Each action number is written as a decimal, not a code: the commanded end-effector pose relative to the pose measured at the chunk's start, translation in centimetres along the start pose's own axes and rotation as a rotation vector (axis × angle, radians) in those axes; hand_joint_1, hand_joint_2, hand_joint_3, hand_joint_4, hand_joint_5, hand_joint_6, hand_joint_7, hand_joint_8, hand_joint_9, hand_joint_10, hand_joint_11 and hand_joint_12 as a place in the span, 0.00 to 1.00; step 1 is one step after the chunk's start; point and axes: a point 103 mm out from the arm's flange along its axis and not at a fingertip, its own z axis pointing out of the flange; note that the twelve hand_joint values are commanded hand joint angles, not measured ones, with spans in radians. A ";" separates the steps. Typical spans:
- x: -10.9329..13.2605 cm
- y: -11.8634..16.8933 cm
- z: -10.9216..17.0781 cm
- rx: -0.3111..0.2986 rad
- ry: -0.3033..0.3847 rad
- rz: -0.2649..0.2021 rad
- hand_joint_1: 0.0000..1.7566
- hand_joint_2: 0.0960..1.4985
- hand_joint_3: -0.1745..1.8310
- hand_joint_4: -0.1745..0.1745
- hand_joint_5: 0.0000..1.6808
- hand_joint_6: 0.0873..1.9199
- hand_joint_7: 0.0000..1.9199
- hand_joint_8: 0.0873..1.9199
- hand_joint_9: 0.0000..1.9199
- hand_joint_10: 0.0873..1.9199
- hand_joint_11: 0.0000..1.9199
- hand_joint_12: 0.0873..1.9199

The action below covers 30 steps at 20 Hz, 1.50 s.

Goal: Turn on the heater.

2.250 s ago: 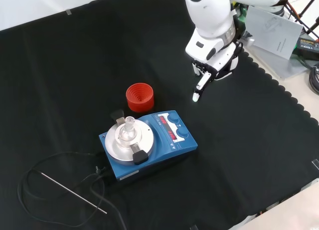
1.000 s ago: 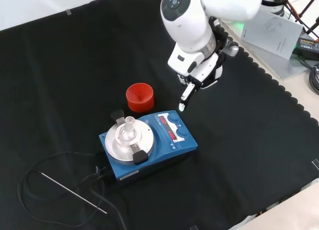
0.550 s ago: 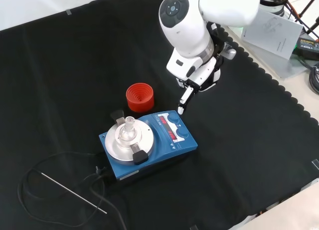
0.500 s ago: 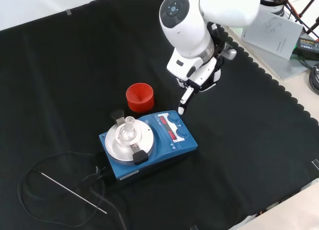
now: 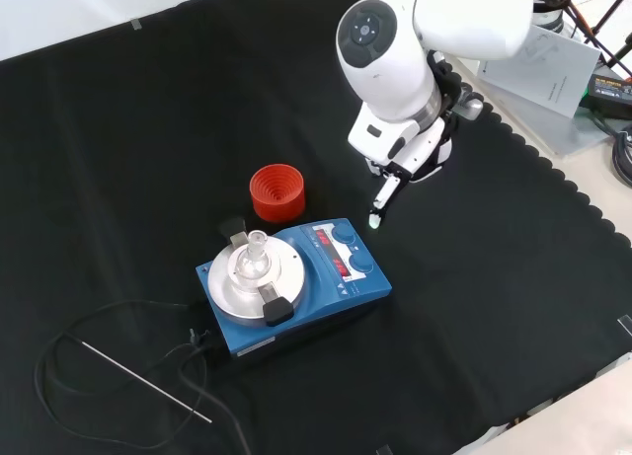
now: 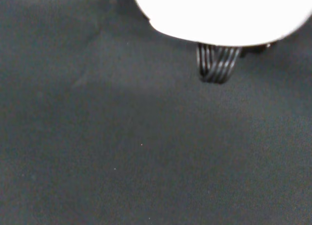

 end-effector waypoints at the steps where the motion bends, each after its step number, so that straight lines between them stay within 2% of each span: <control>1: 0.2 -0.1 0.1 0.001 -0.005 -0.004 0.88 0.24 0.76 0.30 0.14 0.23 0.81 0.93 0.86 0.82 0.72 0.70; 13: 1.5 0.1 1.0 0.020 -0.018 -0.012 0.89 0.23 0.76 0.30 0.14 0.23 0.81 0.93 0.86 0.82 0.74 0.70; 25: 1.0 -0.1 2.2 0.036 -0.019 0.009 0.89 0.23 0.76 0.30 0.13 0.24 0.81 0.93 0.86 0.83 0.74 0.70; 30: 0.0 0.2 2.2 0.040 -0.016 0.026 0.89 0.23 0.76 0.30 0.13 0.24 0.81 0.93 0.86 0.83 0.74 0.70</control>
